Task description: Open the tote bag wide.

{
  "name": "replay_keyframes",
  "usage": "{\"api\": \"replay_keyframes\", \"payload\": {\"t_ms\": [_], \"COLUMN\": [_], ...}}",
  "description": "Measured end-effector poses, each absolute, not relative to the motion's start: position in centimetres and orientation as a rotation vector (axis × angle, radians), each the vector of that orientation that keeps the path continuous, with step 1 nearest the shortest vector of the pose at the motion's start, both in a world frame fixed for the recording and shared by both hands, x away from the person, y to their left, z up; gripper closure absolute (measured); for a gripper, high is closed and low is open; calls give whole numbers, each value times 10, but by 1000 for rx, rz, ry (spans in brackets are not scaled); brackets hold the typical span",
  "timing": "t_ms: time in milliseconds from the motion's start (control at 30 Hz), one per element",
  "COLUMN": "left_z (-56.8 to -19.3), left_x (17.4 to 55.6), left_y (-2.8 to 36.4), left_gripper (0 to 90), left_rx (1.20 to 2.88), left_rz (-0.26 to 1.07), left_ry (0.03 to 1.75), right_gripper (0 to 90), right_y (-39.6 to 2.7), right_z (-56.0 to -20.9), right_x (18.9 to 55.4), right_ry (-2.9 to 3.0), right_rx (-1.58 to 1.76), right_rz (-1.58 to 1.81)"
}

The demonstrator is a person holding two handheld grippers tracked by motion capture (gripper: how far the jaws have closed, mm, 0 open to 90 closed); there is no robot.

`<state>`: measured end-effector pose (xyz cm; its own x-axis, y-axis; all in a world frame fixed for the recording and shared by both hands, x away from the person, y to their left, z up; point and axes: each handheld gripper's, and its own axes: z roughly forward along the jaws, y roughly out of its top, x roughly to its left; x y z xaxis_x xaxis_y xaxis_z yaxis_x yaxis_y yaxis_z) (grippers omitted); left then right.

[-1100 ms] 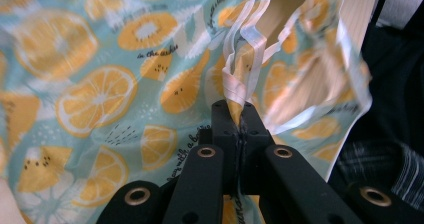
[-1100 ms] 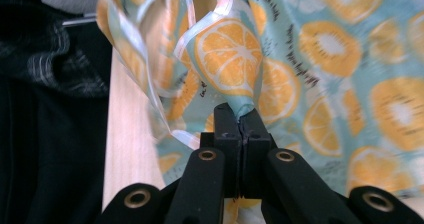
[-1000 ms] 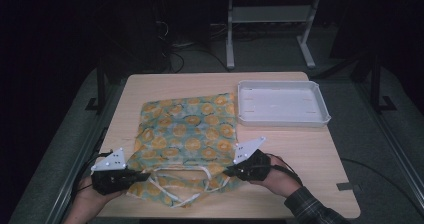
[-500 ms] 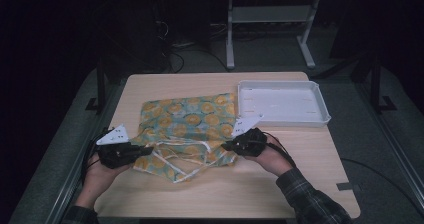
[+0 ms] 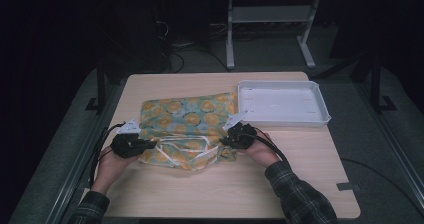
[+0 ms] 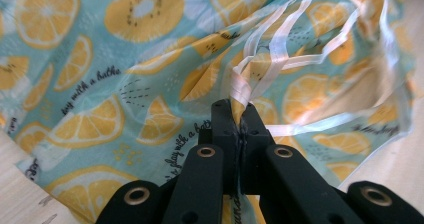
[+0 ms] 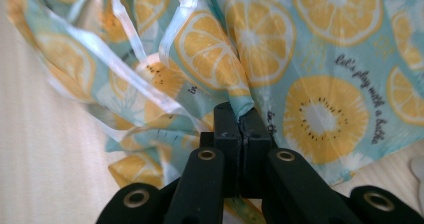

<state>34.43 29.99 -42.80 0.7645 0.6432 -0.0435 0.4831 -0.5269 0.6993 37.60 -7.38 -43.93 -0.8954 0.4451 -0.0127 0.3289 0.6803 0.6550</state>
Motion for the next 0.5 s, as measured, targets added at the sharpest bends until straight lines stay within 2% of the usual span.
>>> {"api": "replay_keyframes", "payload": {"t_ms": [500], "left_z": [-453], "left_x": [361], "left_y": [291], "left_gripper": [883], "left_rx": [2335], "left_rz": [233], "left_ry": [890], "right_gripper": [881], "right_y": [-62], "right_z": [-458], "right_x": [379], "right_ry": [2750], "right_rx": [565], "right_rz": [885]}}
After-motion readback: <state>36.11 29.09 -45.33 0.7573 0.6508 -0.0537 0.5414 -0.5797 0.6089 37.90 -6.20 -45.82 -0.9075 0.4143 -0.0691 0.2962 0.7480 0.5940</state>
